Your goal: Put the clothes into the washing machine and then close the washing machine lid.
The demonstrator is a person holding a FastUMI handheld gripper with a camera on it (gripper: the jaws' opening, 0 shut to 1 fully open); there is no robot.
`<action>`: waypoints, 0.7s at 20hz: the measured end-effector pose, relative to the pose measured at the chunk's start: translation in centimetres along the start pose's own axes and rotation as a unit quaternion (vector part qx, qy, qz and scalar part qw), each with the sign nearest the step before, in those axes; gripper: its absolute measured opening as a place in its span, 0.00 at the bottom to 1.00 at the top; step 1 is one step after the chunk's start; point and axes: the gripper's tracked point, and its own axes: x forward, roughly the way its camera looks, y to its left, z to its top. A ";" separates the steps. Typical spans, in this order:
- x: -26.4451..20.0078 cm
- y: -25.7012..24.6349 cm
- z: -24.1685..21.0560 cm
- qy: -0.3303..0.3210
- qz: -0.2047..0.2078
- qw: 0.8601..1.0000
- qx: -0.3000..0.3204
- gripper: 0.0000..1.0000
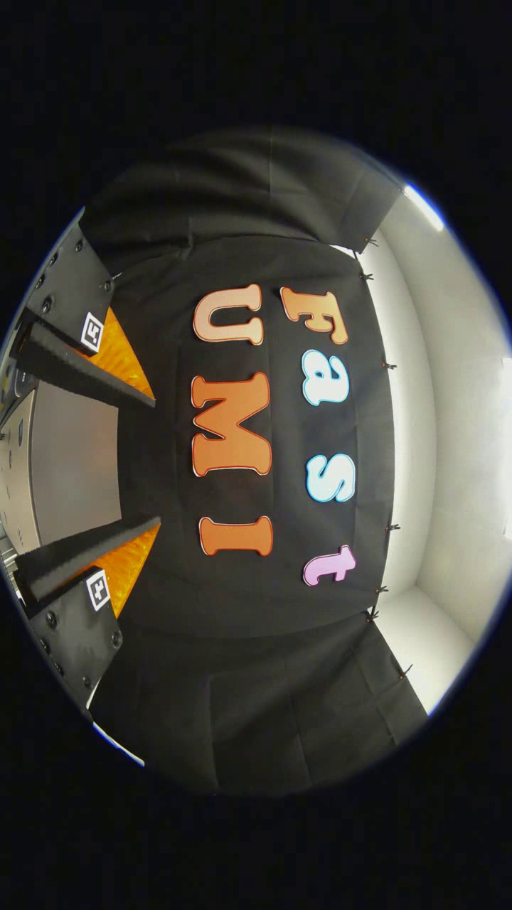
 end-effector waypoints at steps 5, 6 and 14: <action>0.1 -0.2 0.1 0.000 -0.001 1.000 -0.002 0.95; 0.1 -0.2 0.2 0.000 0.000 1.000 -0.001 0.95; -0.1 -0.5 0.0 0.000 -0.002 1.000 0.001 0.95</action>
